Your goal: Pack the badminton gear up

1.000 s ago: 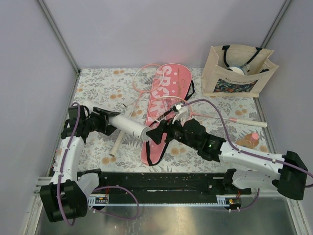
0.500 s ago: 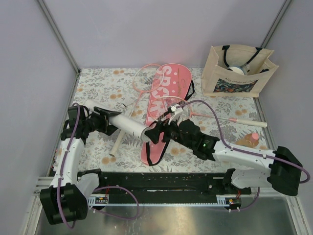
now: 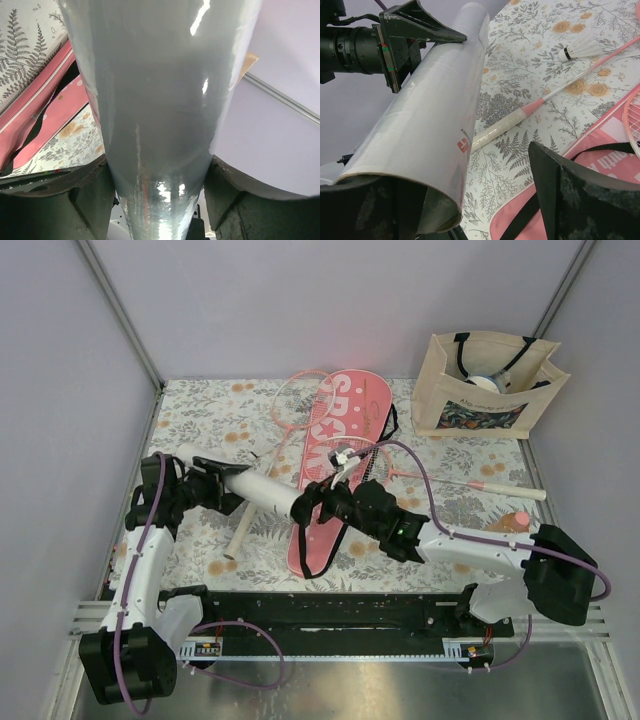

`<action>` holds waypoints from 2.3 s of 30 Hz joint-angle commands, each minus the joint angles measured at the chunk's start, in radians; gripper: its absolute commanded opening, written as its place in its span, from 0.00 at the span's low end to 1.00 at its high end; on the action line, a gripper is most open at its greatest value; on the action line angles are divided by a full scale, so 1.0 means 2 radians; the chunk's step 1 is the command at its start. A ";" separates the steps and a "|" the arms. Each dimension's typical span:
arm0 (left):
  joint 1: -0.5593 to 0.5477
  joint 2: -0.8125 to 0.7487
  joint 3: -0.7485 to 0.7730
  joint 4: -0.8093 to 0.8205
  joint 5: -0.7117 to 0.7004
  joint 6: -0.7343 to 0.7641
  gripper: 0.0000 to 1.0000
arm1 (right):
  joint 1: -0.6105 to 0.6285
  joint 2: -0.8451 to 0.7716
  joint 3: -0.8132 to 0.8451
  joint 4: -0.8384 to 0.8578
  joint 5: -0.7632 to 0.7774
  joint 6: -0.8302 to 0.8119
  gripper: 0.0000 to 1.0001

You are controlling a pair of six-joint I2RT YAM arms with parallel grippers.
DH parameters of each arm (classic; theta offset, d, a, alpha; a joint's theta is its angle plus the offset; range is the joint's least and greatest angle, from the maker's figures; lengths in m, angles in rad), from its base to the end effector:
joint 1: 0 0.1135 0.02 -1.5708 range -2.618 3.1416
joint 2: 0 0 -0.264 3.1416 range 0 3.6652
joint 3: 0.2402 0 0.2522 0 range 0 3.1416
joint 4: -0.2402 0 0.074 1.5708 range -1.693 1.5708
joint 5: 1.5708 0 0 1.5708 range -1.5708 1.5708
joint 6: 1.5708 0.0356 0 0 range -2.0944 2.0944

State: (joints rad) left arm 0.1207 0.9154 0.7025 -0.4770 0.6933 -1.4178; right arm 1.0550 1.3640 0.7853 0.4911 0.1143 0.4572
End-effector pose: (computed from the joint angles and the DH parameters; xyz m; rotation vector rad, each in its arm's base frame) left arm 0.1908 0.0002 0.2652 -1.4139 2.0640 -1.4122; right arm 0.1577 0.2700 0.2786 -0.4314 1.7144 1.0360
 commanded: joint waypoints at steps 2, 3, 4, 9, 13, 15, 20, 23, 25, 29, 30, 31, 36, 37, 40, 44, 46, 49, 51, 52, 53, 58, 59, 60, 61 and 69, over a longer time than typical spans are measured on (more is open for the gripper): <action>-0.006 -0.004 0.022 0.021 0.021 -0.027 0.42 | -0.001 -0.089 -0.044 0.006 0.020 -0.055 0.88; -0.006 -0.004 0.022 0.019 0.021 -0.026 0.42 | -0.001 -0.110 -0.061 0.011 0.020 -0.080 0.90; -0.006 -0.005 0.025 0.017 0.021 -0.023 0.43 | -0.001 -0.142 -0.090 0.022 0.026 -0.104 0.91; -0.007 0.006 0.039 0.010 0.035 0.000 0.45 | -0.001 -0.258 -0.166 0.054 -0.039 -0.263 0.99; -0.010 0.027 0.047 0.054 0.106 0.003 0.45 | -0.001 -0.303 -0.251 0.166 -0.126 -0.403 1.00; -0.017 0.034 0.054 0.058 0.124 0.009 0.45 | -0.004 -0.308 -0.258 0.167 -0.131 -0.439 0.99; -0.049 0.036 0.054 0.074 0.145 0.002 0.45 | -0.006 -0.277 -0.196 0.099 -0.166 -0.542 1.00; -0.076 0.032 0.049 0.076 0.140 -0.001 0.45 | -0.006 -0.246 -0.164 0.087 -0.184 -0.582 1.00; -0.095 0.029 0.045 0.093 0.138 -0.012 0.46 | -0.006 -0.224 -0.147 0.097 -0.196 -0.594 0.99; -0.134 0.026 0.037 0.126 0.135 -0.037 0.47 | -0.006 -0.175 -0.123 0.118 -0.245 -0.618 0.99; -0.142 0.027 0.035 0.137 0.136 -0.040 0.47 | -0.006 -0.167 -0.117 0.122 -0.257 -0.623 0.99; -0.150 0.028 0.035 0.148 0.139 -0.044 0.47 | -0.006 -0.160 -0.113 0.124 -0.267 -0.625 0.99; -0.193 0.035 0.031 0.187 0.150 -0.063 0.47 | -0.006 -0.133 -0.097 0.155 -0.299 -0.650 0.99; -0.203 0.035 0.031 0.186 0.144 -0.063 0.47 | -0.006 -0.128 -0.096 0.172 -0.299 -0.657 0.99; -0.231 0.037 0.026 0.186 0.131 -0.069 0.48 | -0.006 -0.118 -0.084 0.185 -0.307 -0.664 0.97; -0.251 0.048 0.023 0.206 0.128 -0.076 0.49 | -0.006 -0.106 -0.076 0.193 -0.326 -0.662 0.91; -0.251 0.053 0.017 0.229 0.133 -0.090 0.50 | -0.007 -0.099 -0.076 0.194 -0.330 -0.663 0.85; -0.251 0.058 0.022 0.235 0.135 -0.093 0.59 | -0.006 -0.093 -0.084 0.215 -0.330 -0.651 0.75; -0.250 0.062 0.031 0.223 0.135 -0.087 0.65 | -0.006 -0.096 -0.084 0.207 -0.330 -0.651 0.72; -0.251 0.063 0.035 0.214 0.134 -0.080 0.69 | -0.006 -0.097 -0.084 0.205 -0.325 -0.650 0.70; -0.251 0.065 0.044 0.200 0.133 -0.071 0.77 | -0.006 -0.097 -0.085 0.205 -0.318 -0.647 0.69; -0.250 0.073 0.053 0.166 0.135 -0.044 0.96 | -0.011 -0.100 -0.094 0.222 -0.260 -0.628 0.66; -0.248 0.076 0.051 0.171 0.137 -0.044 0.97 | -0.014 -0.102 -0.095 0.221 -0.254 -0.622 0.65; -0.248 0.079 0.051 0.173 0.134 -0.047 0.99 | -0.020 -0.107 -0.094 0.218 -0.246 -0.608 0.65; -0.245 0.082 0.054 0.174 0.134 -0.046 0.99 | -0.027 -0.114 -0.091 0.207 -0.246 -0.594 0.64; -0.208 0.109 0.159 -0.023 0.059 0.154 0.99 | -0.071 -0.184 -0.111 0.156 -0.178 -0.549 0.64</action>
State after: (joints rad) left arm -0.3309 1.1107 0.8742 -0.2840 0.9195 -1.3827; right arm 0.9508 1.0882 0.5686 0.7673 -0.3550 -0.6930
